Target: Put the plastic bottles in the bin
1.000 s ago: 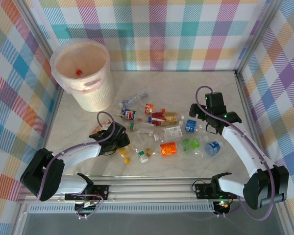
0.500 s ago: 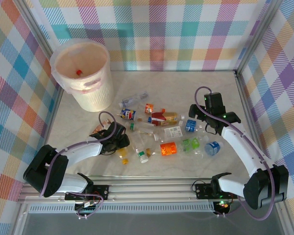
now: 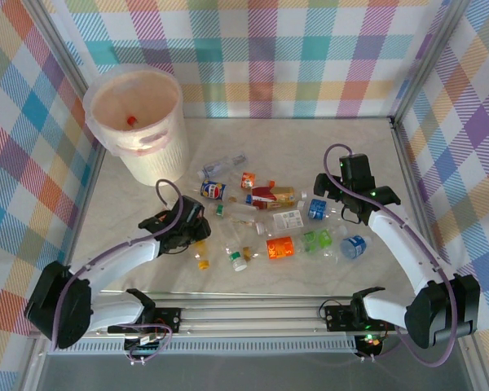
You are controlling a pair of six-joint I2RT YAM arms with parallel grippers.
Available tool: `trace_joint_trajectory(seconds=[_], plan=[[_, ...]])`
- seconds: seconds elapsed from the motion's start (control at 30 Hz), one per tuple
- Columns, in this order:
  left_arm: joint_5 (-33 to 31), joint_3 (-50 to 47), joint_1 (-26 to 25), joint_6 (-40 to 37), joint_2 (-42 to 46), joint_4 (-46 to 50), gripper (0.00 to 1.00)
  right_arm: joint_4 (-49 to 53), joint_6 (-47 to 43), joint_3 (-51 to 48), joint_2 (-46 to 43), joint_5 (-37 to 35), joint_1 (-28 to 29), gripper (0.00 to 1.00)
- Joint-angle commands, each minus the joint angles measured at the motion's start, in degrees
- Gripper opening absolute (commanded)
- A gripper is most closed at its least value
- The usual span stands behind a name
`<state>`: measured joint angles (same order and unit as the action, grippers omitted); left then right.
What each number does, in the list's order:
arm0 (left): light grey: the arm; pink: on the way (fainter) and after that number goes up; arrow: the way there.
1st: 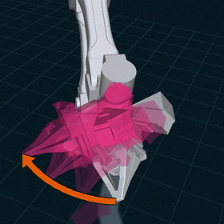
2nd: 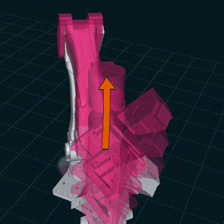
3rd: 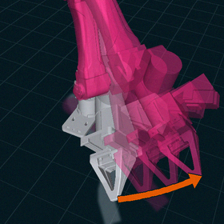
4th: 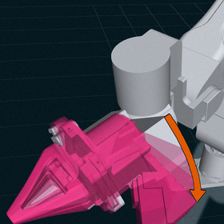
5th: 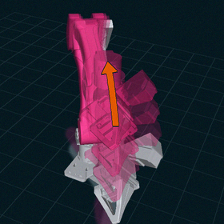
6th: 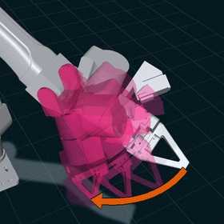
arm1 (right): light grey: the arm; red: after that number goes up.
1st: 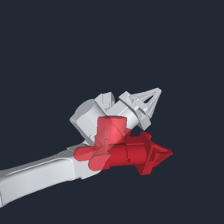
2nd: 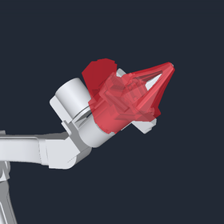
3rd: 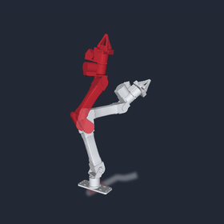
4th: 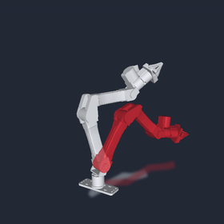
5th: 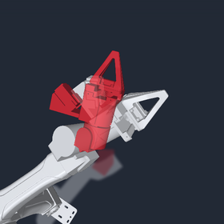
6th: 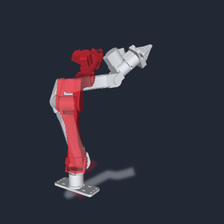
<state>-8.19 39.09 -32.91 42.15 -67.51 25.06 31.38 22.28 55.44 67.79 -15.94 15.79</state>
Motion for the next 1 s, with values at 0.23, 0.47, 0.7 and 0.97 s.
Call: trace_joint_trajectory(seconds=[0.23,0.47,0.7,0.97], plan=[[2.53,16.9,0.21,-6.89,8.37,9.2,0.46,0.73,1.25,1.16,-1.4,-1.51,0.38,1.0],[0.27,34.77,0.52,-15.73,2.53,8.7,0.46,1.56,1.55,1.07,-3.89,-1.63,0.38,1.0],[-0.58,52.68,6.06,-22.33,-7.73,10.05,0.46,2.51,1.0,1.07,-6.04,-2.03,0.38,1.0],[5.44,67.01,17.56,-23.41,-18.5,12.83,0.45,2.8,0.65,1.16,-6.01,-1.71,0.38,1.0]])
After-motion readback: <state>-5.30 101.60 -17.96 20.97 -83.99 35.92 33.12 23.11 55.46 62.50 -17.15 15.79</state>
